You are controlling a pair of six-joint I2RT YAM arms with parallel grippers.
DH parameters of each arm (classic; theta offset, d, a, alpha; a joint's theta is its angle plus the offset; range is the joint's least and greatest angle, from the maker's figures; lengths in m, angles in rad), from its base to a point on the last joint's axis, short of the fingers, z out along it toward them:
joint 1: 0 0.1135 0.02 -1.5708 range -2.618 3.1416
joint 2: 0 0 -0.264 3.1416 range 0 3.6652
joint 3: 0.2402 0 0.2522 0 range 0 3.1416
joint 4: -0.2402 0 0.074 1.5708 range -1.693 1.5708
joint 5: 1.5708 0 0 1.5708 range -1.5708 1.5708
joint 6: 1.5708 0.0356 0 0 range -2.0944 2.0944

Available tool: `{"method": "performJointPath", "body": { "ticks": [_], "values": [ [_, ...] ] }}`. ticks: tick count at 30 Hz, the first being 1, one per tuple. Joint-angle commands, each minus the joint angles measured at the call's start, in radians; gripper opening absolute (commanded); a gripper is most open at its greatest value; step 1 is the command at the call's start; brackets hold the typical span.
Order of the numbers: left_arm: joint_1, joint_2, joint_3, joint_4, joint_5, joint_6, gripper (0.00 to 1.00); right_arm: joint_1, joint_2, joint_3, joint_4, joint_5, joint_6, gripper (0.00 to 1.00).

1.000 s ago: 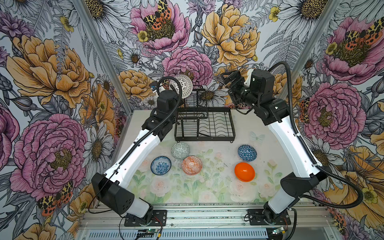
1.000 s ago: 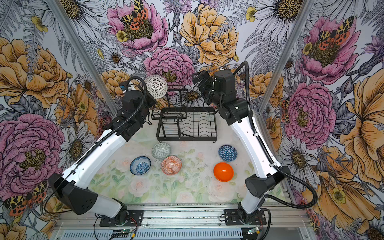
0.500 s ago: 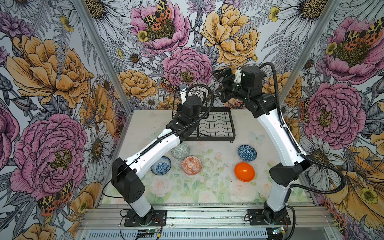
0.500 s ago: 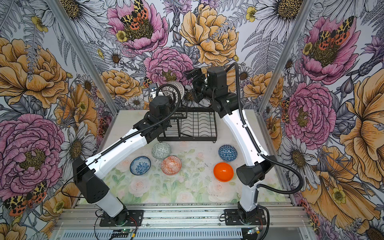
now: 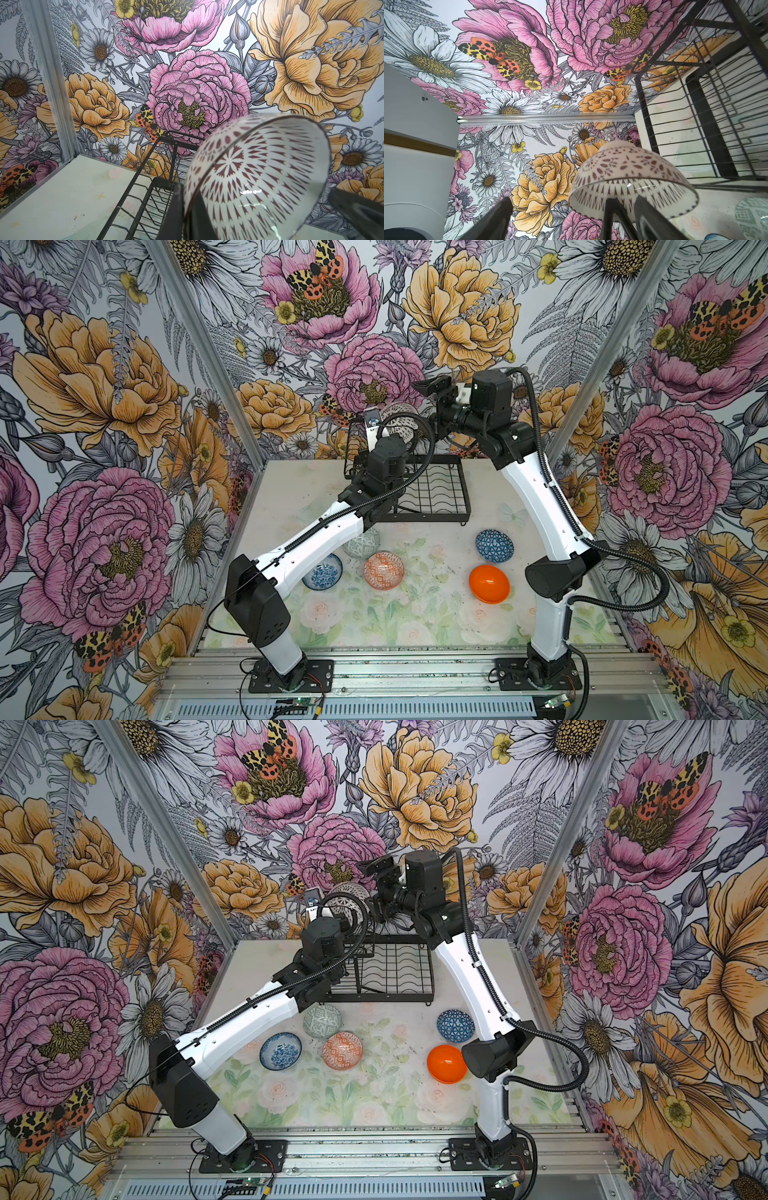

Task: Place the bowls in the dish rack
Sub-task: 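Grasp the white bowl with the right gripper from the left gripper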

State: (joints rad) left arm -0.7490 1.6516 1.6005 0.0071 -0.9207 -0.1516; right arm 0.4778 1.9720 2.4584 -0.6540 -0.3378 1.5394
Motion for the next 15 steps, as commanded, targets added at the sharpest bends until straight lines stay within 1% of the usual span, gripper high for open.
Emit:
{"method": "performJointPath", "body": {
  "ticks": [1,3,7,10,15],
  "values": [
    [-0.019,-0.001,-0.007,0.096,-0.018,0.016,0.00,0.014,0.024,0.032,0.032,-0.021,0.019,0.86],
    [-0.024,0.000,-0.013,0.097,-0.020,0.016,0.00,0.015,0.034,0.035,0.040,-0.022,0.031,0.80],
    [-0.034,-0.002,-0.022,0.101,-0.033,0.014,0.00,0.015,0.050,0.039,0.052,-0.022,0.050,0.63],
    [-0.041,-0.002,-0.026,0.102,-0.034,0.015,0.00,0.015,0.059,0.040,0.066,-0.022,0.067,0.47],
    [-0.054,-0.001,-0.031,0.117,-0.062,0.046,0.00,0.016,0.077,0.052,0.073,-0.027,0.087,0.31]
  ]
}}
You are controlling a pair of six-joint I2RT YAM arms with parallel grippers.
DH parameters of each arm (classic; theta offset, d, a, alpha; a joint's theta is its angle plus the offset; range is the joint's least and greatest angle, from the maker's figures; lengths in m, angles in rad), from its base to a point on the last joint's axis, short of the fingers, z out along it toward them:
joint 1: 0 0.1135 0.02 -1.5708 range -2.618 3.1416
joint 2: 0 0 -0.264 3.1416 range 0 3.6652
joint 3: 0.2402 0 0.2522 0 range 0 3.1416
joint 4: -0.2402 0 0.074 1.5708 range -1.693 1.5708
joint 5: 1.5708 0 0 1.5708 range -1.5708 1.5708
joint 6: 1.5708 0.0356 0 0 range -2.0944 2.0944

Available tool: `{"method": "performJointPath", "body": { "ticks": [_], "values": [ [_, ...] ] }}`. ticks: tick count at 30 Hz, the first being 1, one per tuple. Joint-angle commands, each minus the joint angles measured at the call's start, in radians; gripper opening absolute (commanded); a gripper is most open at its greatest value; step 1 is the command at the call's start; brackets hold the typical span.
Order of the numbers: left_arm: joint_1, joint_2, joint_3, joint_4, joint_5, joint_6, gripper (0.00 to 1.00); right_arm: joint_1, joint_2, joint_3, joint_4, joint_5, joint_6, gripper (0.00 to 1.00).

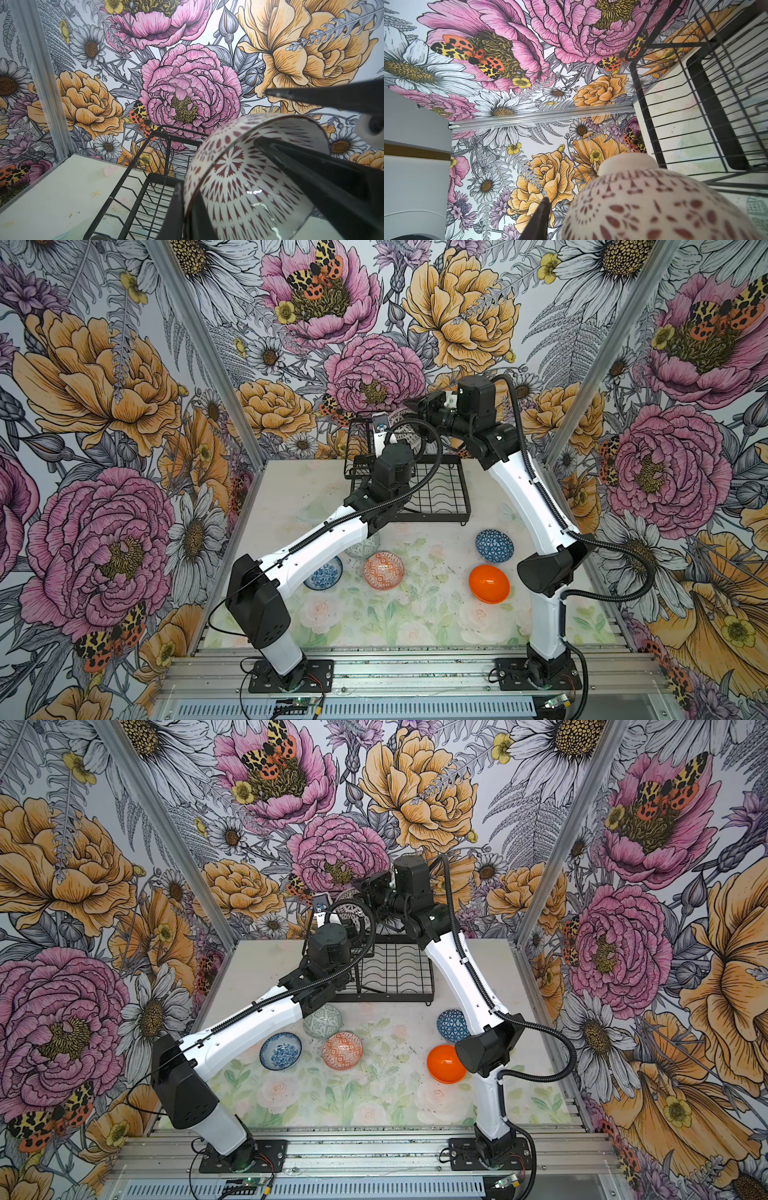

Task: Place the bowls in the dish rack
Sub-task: 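Grasp the white bowl with the right gripper from the left gripper, then open and withdraw the left gripper while the right holds the bowl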

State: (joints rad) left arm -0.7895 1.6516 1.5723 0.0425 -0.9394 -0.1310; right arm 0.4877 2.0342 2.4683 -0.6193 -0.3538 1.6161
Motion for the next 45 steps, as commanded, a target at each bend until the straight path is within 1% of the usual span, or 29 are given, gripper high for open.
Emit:
{"method": "performJointPath", "body": {
  "ticks": [1,6,10,11,13,15,16,18,22,23,25,27,29,34,36,39,41,43,45],
  "values": [
    [-0.015,-0.001,-0.002,0.083,-0.052,0.033,0.00,0.007,0.015,0.041,0.039,-0.011,0.010,0.28],
    [-0.022,0.002,0.002,0.089,-0.083,0.069,0.00,0.006,0.021,0.042,0.039,-0.019,0.009,0.10],
    [-0.024,0.001,0.004,0.083,-0.096,0.083,0.00,0.007,0.024,0.040,0.038,-0.026,0.003,0.01],
    [-0.024,0.000,0.005,0.079,-0.098,0.083,0.00,0.007,0.025,0.041,0.038,-0.029,-0.001,0.00],
    [-0.023,-0.005,0.002,0.077,-0.098,0.082,0.07,0.006,0.025,0.039,0.038,-0.032,-0.013,0.00],
    [-0.024,-0.009,0.000,0.077,-0.100,0.080,0.09,0.005,0.026,0.039,0.038,-0.038,-0.028,0.00],
    [-0.024,-0.010,0.001,0.075,-0.102,0.080,0.11,0.005,0.025,0.039,0.037,-0.041,-0.036,0.00],
    [-0.024,-0.012,0.003,0.070,-0.102,0.080,0.19,0.002,0.024,0.040,0.038,-0.045,-0.054,0.00],
    [-0.024,-0.020,0.003,0.043,-0.102,0.065,0.38,-0.014,0.019,0.038,0.036,-0.052,-0.109,0.00],
    [-0.023,-0.025,0.002,0.030,-0.101,0.055,0.45,-0.021,0.015,0.036,0.037,-0.054,-0.127,0.00],
    [-0.023,-0.035,-0.004,0.001,-0.103,0.023,0.63,-0.036,0.008,0.022,0.036,-0.064,-0.154,0.00],
    [-0.025,-0.050,-0.007,-0.039,-0.105,-0.015,0.77,-0.053,0.001,0.012,0.036,-0.077,-0.192,0.00],
    [-0.026,-0.069,-0.014,-0.081,-0.107,-0.042,0.98,-0.073,-0.007,0.003,0.036,-0.097,-0.243,0.00],
    [-0.034,-0.119,-0.012,-0.219,-0.098,-0.107,0.99,-0.133,-0.053,-0.051,0.035,-0.120,-0.349,0.00],
    [-0.039,-0.145,-0.020,-0.251,-0.073,-0.124,0.99,-0.156,-0.081,-0.092,0.036,-0.117,-0.390,0.00],
    [-0.034,-0.183,-0.028,-0.299,0.019,-0.157,0.99,-0.184,-0.130,-0.161,0.036,-0.095,-0.477,0.00],
    [-0.028,-0.203,-0.026,-0.336,0.134,-0.154,0.99,-0.197,-0.163,-0.206,0.036,-0.079,-0.541,0.00],
    [-0.027,-0.220,-0.029,-0.363,0.200,-0.162,0.99,-0.211,-0.178,-0.244,0.035,-0.081,-0.569,0.00],
    [-0.027,-0.235,-0.032,-0.394,0.233,-0.192,0.99,-0.227,-0.191,-0.279,0.036,-0.085,-0.577,0.00]
  ]
}}
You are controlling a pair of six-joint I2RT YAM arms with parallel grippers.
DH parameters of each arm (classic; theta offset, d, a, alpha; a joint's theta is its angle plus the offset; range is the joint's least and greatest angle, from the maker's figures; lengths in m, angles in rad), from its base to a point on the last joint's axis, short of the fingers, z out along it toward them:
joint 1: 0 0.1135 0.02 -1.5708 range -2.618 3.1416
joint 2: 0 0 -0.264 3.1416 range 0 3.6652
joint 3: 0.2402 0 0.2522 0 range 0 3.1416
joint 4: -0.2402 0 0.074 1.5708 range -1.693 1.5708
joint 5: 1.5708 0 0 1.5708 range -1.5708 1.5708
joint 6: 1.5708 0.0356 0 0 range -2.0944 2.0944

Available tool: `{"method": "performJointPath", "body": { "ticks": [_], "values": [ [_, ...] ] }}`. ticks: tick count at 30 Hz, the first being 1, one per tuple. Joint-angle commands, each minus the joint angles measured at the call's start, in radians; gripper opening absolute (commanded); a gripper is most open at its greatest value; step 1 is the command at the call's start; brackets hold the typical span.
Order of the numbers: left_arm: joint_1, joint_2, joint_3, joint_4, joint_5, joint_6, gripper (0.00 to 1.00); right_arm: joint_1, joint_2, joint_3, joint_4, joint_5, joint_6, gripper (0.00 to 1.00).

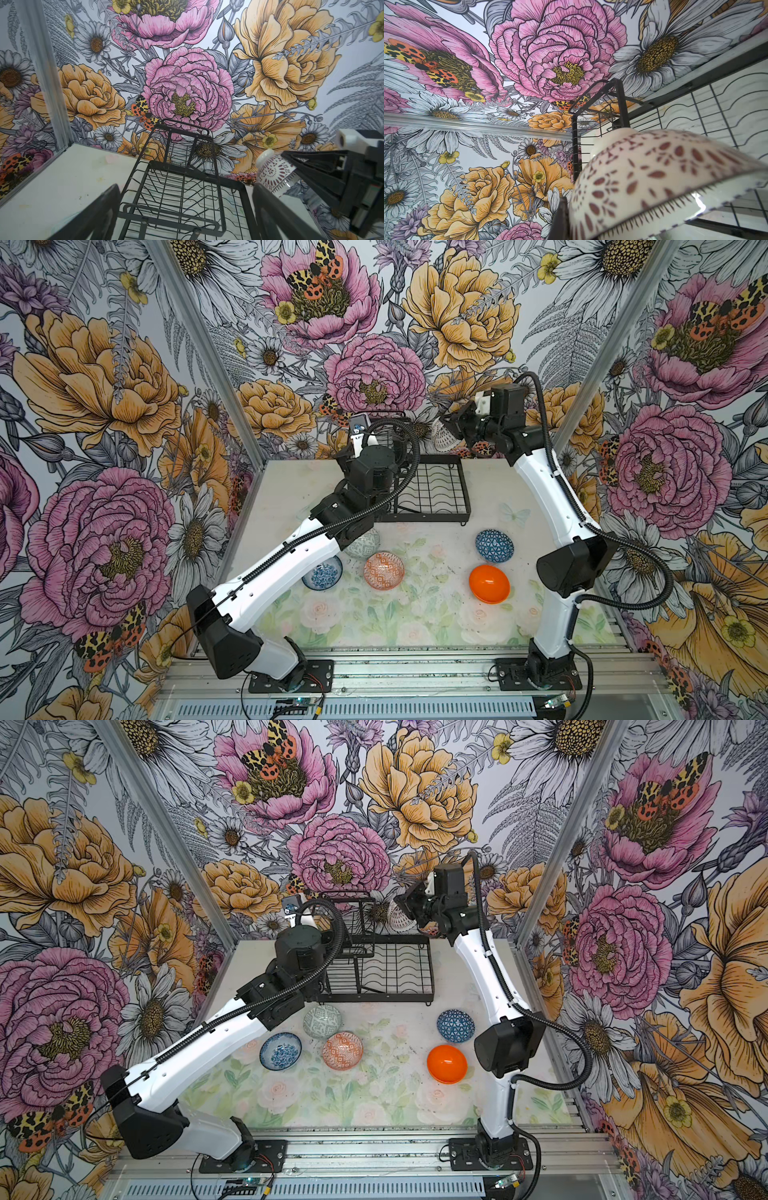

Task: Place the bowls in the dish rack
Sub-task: 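Open and withdraw the left gripper while the right holds the bowl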

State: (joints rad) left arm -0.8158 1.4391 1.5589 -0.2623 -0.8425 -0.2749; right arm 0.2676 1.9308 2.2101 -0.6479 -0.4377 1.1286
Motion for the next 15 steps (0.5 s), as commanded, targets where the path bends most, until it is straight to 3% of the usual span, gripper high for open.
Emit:
{"method": "performJointPath", "body": {
  "ticks": [1,5,9,15],
  "values": [
    [0.000,-0.030,-0.019,-0.108,0.158,-0.063,0.99,-0.015,-0.094,-0.042,0.067,0.002,-0.091,0.00],
    [0.021,-0.049,-0.020,-0.177,0.310,-0.116,0.99,-0.028,-0.126,-0.132,0.076,0.049,-0.128,0.00],
    [0.041,-0.059,-0.029,-0.247,0.366,-0.169,0.99,-0.033,-0.168,-0.265,0.153,0.074,-0.133,0.00],
    [0.116,-0.083,-0.070,-0.260,0.444,-0.213,0.99,-0.040,-0.229,-0.546,0.463,0.143,0.016,0.00]
  ]
}}
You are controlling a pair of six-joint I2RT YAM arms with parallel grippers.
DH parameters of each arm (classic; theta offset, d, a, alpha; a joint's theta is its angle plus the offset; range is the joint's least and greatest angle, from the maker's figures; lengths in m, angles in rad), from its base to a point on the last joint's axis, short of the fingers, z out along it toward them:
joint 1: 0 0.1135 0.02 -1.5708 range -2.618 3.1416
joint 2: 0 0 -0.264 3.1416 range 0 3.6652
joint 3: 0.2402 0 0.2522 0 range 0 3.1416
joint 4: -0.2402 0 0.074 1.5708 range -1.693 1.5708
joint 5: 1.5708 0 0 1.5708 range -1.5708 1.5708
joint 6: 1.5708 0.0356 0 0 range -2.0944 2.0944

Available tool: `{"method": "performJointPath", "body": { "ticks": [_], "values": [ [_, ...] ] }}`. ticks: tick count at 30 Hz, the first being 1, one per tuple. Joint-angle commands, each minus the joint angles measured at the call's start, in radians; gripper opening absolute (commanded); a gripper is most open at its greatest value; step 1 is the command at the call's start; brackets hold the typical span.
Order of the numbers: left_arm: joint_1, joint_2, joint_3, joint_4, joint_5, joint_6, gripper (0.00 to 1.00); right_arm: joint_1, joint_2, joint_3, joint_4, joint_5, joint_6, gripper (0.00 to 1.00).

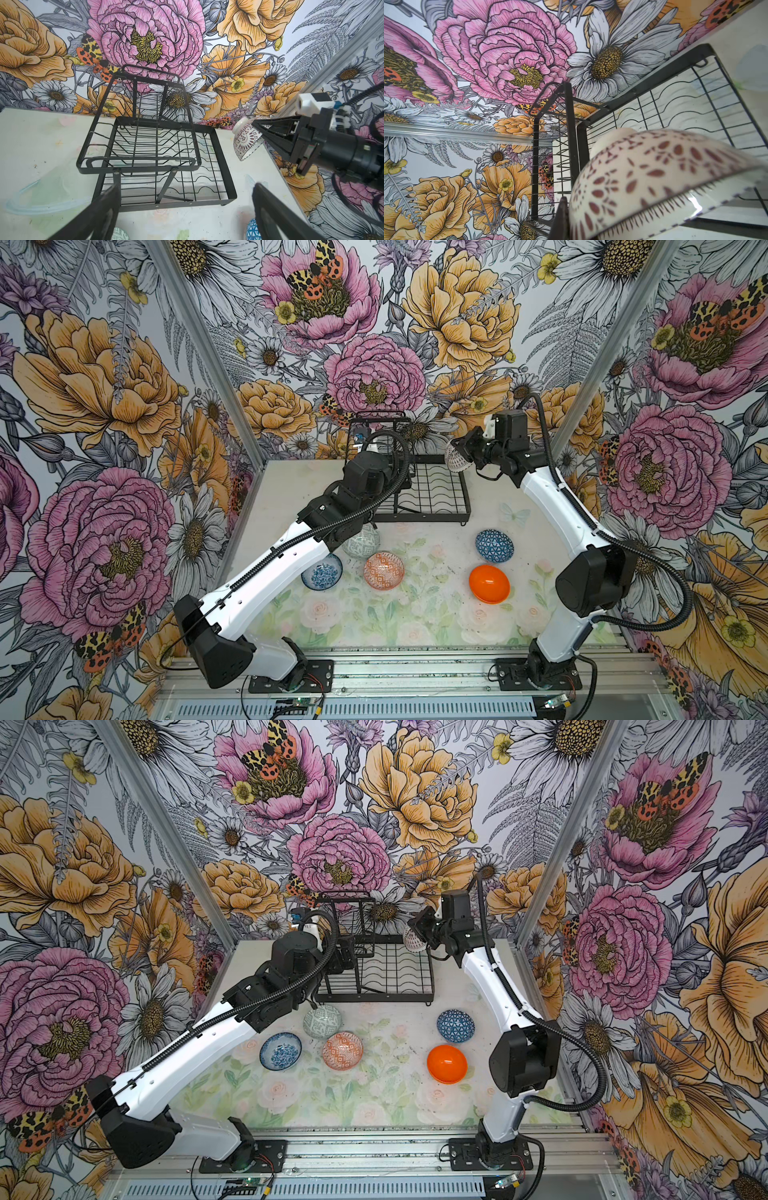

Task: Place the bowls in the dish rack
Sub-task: 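Open and withdraw the left gripper while the right holds the bowl, then lower the white bowl into a rack slot with the right gripper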

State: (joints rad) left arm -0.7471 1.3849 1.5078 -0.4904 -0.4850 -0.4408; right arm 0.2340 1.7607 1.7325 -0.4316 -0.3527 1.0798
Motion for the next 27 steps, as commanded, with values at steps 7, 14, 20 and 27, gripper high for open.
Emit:
{"method": "performJointPath", "body": {
  "ticks": [7,14,20,27],
  "values": [
    [0.184,-0.003,-0.029,-0.031,0.244,-0.080,0.99,-0.004,-0.026,-0.260,0.529,0.161,0.165,0.00],
    [0.198,0.010,-0.029,-0.032,0.302,-0.086,0.99,0.022,0.074,-0.336,0.752,0.232,0.246,0.00],
    [0.208,0.020,-0.038,-0.032,0.355,-0.102,0.99,0.064,0.200,-0.283,0.847,0.232,0.267,0.00],
    [0.215,0.014,-0.052,-0.033,0.366,-0.110,0.99,0.102,0.314,-0.184,0.874,0.250,0.276,0.00]
  ]
}}
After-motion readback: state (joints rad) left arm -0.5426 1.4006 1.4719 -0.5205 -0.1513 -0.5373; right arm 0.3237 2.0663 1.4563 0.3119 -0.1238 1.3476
